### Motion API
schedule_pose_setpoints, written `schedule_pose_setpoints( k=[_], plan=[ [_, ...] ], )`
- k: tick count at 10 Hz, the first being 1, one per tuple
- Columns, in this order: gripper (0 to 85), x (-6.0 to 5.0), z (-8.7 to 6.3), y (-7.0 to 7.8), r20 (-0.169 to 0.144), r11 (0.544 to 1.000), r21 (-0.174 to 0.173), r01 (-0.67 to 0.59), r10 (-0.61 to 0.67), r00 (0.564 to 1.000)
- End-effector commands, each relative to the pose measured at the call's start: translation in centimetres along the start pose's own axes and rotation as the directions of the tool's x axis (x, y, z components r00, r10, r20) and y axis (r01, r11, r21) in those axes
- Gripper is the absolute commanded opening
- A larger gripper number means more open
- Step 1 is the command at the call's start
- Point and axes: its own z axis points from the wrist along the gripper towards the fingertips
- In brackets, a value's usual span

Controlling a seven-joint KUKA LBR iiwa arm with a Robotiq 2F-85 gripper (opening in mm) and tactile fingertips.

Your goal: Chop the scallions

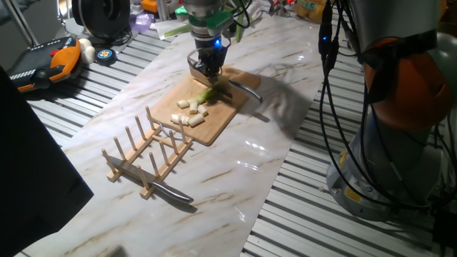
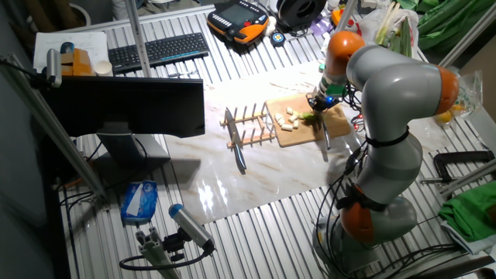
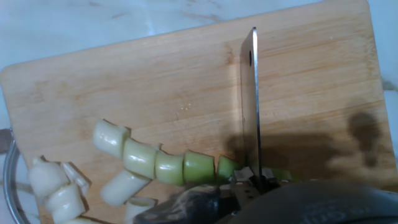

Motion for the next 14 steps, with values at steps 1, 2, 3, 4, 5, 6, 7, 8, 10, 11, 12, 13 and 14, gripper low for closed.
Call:
schedule_pose_setpoints(
  k=[1, 2, 3, 4, 5, 6, 7, 8, 10, 11, 12, 13, 14],
  plan=[
    [0.7, 0.0, -0.1, 0.1, -0.001, 1.0, -0.002, 0.001, -0.001, 1.0],
    [0.7, -0.1, 0.0, 0.3, -0.003, 1.0, -0.003, 0.0, 0.0, 1.0],
    [0.7, 0.0, 0.0, 0.5, -0.003, 1.0, -0.004, 0.0, 0.0, 1.0],
    [0.7, -0.1, 0.0, 0.8, -0.005, 1.0, -0.004, -0.002, 0.002, 1.0],
    [0.7, -0.3, -0.4, 1.3, -0.012, 1.0, -0.007, -0.006, 0.006, 1.0],
    [0.7, -0.3, -0.7, 1.6, -0.014, 1.0, -0.003, -0.008, 0.008, 1.0],
    [0.7, -0.2, -0.9, 1.5, -0.013, 1.0, 0.0, -0.006, 0.006, 1.0],
    [0.7, 0.1, -1.3, 1.2, -0.013, 1.0, 0.003, -0.003, 0.003, 1.0],
    [0.7, 0.6, -2.9, 0.9, -0.011, 1.0, 0.009, -0.002, 0.002, 1.0],
    [0.7, 0.9, -3.8, 0.8, -0.012, 1.0, 0.011, -0.002, 0.002, 1.0],
    [0.7, 1.0, -4.4, 0.6, -0.013, 1.0, 0.014, -0.002, 0.002, 1.0],
    [0.7, 1.0, -4.8, 0.5, -0.012, 1.0, 0.014, 0.003, -0.003, 1.0],
    [0.7, 1.1, -4.9, 0.3, -0.005, 1.0, 0.002, 0.009, -0.009, 1.0]
  ],
)
